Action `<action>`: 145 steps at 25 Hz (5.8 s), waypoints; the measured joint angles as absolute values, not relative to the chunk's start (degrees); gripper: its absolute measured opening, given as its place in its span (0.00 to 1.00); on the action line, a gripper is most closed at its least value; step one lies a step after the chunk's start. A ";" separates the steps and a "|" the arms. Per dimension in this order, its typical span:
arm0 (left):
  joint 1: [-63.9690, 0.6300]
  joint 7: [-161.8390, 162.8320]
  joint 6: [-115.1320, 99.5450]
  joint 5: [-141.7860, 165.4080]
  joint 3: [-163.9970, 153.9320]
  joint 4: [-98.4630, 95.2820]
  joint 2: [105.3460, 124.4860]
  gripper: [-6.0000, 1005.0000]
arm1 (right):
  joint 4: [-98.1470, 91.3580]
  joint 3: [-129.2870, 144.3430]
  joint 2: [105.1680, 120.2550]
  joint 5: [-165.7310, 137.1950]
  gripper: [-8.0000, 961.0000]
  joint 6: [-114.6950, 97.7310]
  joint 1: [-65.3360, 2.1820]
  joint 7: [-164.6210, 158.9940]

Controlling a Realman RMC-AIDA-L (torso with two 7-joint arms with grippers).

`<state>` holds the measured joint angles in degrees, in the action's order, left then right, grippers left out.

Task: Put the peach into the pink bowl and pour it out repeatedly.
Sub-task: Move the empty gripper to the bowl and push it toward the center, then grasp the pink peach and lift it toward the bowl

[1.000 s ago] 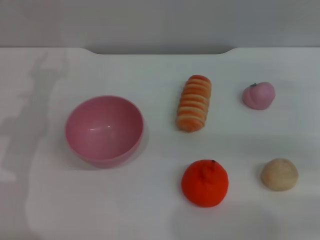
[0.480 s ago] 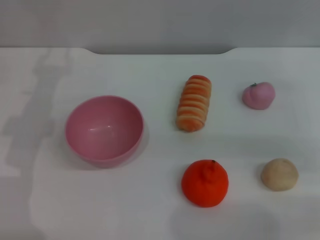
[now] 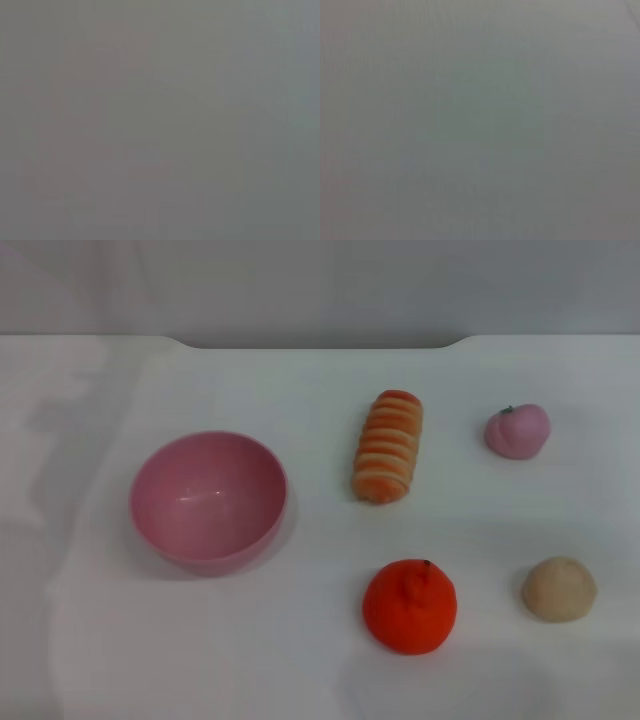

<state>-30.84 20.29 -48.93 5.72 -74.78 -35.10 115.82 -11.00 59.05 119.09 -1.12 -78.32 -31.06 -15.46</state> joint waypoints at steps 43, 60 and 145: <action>-34.56 147.01 -83.50 156.67 -72.79 -77.72 118.01 0.50 | -8.88 63.32 118.98 -1.58 0.59 -77.90 -29.38 -16.17; -34.54 149.82 -77.08 155.79 -73.46 -70.36 118.08 0.48 | -8.90 64.86 119.09 -1.59 0.59 -78.14 -29.35 -16.70; -47.06 145.94 -72.09 155.48 -70.14 -68.90 117.98 0.05 | -68.66 54.17 117.20 -150.41 0.59 -74.27 -35.99 -128.18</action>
